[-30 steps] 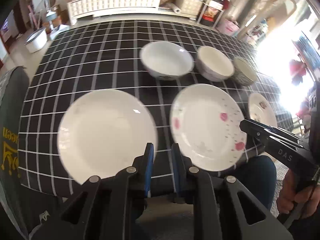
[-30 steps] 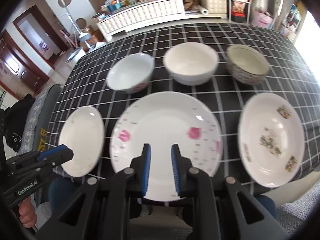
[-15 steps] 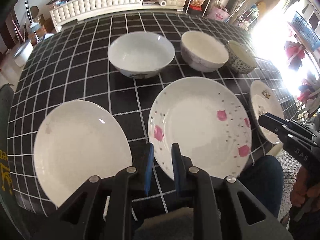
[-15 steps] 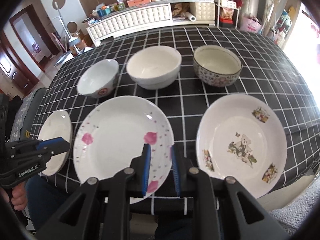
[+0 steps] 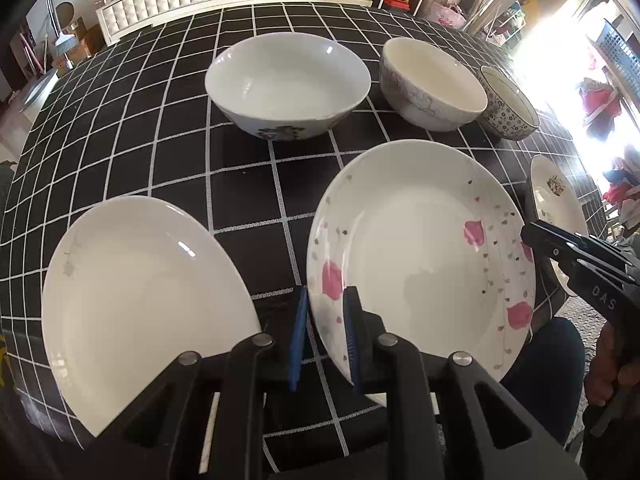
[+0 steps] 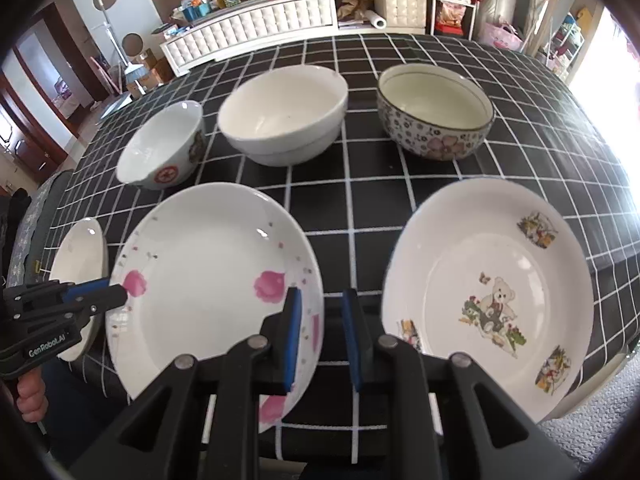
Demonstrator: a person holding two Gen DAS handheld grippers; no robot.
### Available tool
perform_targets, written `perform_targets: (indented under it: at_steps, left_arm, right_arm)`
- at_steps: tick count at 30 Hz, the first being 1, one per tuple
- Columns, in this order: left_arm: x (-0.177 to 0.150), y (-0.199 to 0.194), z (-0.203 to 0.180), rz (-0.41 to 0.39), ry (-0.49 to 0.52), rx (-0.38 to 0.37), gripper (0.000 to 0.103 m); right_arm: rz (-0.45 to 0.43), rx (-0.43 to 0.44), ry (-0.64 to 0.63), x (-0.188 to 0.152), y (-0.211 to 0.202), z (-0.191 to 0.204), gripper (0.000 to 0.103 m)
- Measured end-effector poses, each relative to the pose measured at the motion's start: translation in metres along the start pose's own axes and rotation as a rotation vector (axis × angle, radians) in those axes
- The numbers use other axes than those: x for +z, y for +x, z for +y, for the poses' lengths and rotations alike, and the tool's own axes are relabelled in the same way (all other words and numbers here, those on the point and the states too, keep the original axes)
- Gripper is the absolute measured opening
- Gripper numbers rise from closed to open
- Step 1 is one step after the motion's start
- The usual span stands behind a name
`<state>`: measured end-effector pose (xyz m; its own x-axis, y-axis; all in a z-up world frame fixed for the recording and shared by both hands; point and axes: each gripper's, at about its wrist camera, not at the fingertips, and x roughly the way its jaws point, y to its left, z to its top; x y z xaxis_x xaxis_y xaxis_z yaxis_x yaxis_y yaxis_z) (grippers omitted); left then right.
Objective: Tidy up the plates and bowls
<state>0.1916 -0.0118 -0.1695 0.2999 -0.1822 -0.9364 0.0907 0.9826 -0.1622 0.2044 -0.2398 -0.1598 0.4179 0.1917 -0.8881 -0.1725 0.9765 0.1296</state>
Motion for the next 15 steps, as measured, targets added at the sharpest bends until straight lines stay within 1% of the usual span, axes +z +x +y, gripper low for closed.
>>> perform_targets:
  at_steps: [9,14,15]
  left_arm:
    - [0.002,0.007,0.001,0.007,-0.003,-0.014,0.016]
    - [0.003,0.01,0.003,0.009,-0.004,-0.012,0.011]
    - [0.003,0.01,0.003,0.009,-0.006,-0.015,0.01]
  right_arm:
    - [0.042,0.039,0.012,0.0,0.012,-0.006,0.025]
    - [0.048,0.042,-0.001,0.0,0.013,-0.003,0.018]
    - [0.05,0.041,-0.002,0.0,0.013,-0.002,0.015]
